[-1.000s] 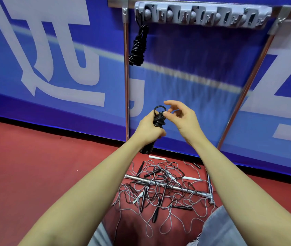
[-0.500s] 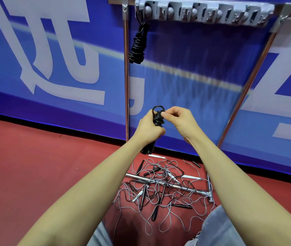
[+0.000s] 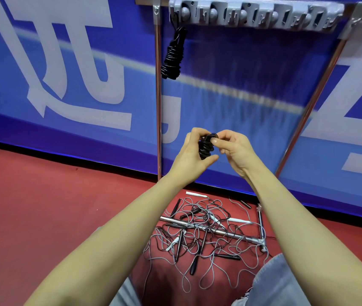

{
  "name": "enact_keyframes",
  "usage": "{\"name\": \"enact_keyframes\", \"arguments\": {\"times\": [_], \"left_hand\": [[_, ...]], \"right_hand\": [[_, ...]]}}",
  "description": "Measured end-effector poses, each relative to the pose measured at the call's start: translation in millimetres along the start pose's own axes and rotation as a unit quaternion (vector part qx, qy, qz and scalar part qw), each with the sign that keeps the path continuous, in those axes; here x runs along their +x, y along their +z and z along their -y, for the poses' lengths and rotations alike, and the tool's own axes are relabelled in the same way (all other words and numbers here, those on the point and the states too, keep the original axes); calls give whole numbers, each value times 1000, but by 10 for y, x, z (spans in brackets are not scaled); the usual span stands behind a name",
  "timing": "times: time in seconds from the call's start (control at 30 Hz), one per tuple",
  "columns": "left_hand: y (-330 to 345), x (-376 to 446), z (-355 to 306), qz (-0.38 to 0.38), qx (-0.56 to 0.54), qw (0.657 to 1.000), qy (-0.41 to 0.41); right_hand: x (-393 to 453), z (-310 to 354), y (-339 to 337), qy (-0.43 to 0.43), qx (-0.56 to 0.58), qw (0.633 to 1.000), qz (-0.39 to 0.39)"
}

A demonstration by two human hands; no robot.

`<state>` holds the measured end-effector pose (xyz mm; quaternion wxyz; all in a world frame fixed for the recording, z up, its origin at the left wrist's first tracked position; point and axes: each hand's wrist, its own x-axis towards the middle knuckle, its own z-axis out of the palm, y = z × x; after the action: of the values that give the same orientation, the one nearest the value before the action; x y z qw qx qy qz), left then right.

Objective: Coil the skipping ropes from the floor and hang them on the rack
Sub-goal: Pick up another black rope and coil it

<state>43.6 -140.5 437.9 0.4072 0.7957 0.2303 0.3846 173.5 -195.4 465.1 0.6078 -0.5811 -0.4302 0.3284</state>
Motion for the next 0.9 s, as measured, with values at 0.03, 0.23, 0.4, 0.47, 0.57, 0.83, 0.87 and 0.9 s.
{"name": "enact_keyframes", "arguments": {"times": [0.03,0.23,0.4,0.47,0.57,0.83,0.87,0.9], "left_hand": [[6,-7,1,3,0,1000,8],[-2,9,-39,21,-17,999,31],[-32,11,-1,30,-9,999,43],[-9,21,-52,26,-60,998,-3],[45,50,-160,-33,-143,986,-81],[-18,84,-165,-46,-184,965,-181],[-18,81,-165,-38,-170,969,-177],[-20,77,-162,-37,-162,971,-172]], "right_hand": [[-5,-2,-16,3,11,1000,-2],[2,40,-59,5,20,1000,2],[4,36,-56,18,1,1000,-18],[8,31,-19,20,15,999,-32],[20,68,56,13,9,999,-35],[-46,98,98,-2,-14,999,-49],[-51,87,115,-2,-15,998,-62],[-54,78,136,-4,-19,997,-73]]}}
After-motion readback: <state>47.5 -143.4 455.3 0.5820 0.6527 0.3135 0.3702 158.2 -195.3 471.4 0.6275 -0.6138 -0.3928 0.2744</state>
